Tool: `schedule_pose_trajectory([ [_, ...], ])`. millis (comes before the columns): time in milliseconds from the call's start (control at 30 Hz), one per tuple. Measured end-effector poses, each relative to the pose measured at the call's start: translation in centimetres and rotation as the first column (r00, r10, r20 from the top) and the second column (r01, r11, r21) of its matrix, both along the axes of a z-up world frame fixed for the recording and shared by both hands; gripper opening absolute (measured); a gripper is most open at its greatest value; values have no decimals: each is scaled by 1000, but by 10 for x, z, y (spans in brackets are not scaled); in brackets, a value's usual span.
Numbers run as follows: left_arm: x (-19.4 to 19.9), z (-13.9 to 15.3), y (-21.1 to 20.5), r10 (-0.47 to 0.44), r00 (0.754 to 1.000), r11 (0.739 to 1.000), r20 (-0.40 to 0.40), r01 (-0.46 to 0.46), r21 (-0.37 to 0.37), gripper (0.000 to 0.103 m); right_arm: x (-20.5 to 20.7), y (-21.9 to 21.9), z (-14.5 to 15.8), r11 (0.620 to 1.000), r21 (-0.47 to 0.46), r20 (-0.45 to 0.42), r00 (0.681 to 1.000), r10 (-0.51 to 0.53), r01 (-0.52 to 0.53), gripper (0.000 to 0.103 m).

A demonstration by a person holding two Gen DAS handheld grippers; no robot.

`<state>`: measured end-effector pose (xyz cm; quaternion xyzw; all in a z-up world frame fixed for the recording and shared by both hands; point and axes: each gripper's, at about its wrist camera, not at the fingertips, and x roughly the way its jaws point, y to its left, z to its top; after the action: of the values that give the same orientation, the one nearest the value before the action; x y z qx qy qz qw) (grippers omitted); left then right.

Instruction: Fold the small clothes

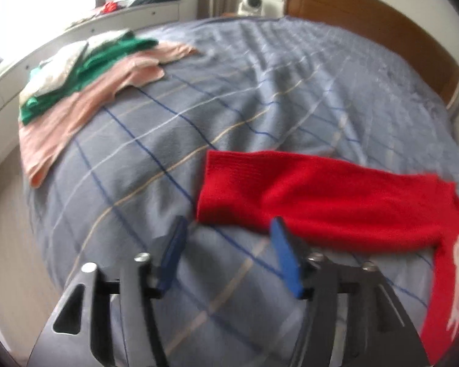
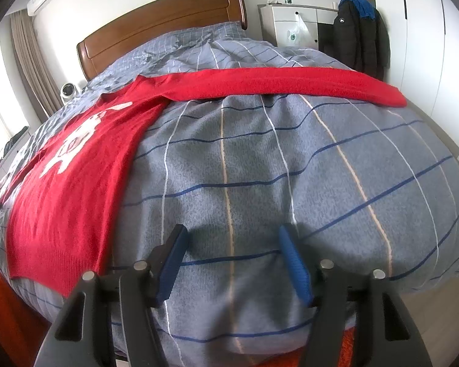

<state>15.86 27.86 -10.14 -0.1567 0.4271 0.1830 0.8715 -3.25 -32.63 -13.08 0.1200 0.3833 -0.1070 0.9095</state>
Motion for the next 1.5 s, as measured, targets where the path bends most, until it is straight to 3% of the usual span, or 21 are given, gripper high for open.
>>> schedule_pose_trajectory([
  [67, -16, 12, -14, -46, 999, 999, 21, 46, 3, 62, -2, 0, 3, 1000, 4, 9, 1000, 0, 0, 64],
  [200, -45, 36, -53, -163, 984, 986, 71, 164, -3, 74, -9, 1, 13, 1000, -7, 48, 999, -21, 21, 64],
  [333, -61, 50, -102, -286, 952, 956, 111, 291, -36, 84, -12, 3, 27, 997, -57, 101, 994, -49, 55, 67],
  [467, -61, 42, -149, -375, 922, 922, 98, 381, -62, 84, -9, 1, 28, 996, -43, 107, 992, -67, 72, 69],
  [667, -54, 3, -176, -373, 927, 925, 47, 375, -58, 84, -10, 3, 17, 997, -60, 84, 995, -50, 55, 69],
  [800, -53, -20, -176, -356, 934, 934, 5, 356, -26, 84, -10, -7, 9, 997, -11, 71, 995, -69, 70, 69],
  [1000, -58, -21, -175, -362, 932, 932, 17, 362, -6, 90, -8, -13, 2, 996, 39, 61, 994, -86, 84, 71],
  [1367, -69, -13, -163, -343, 935, 937, 92, 347, -31, 93, -4, -6, 0, 997, 6, 47, 996, -73, 73, 80],
  [1500, -66, -22, -161, -319, 946, 947, 52, 321, -35, 96, -4, -5, -1, 997, 4, 46, 996, -73, 73, 81],
])
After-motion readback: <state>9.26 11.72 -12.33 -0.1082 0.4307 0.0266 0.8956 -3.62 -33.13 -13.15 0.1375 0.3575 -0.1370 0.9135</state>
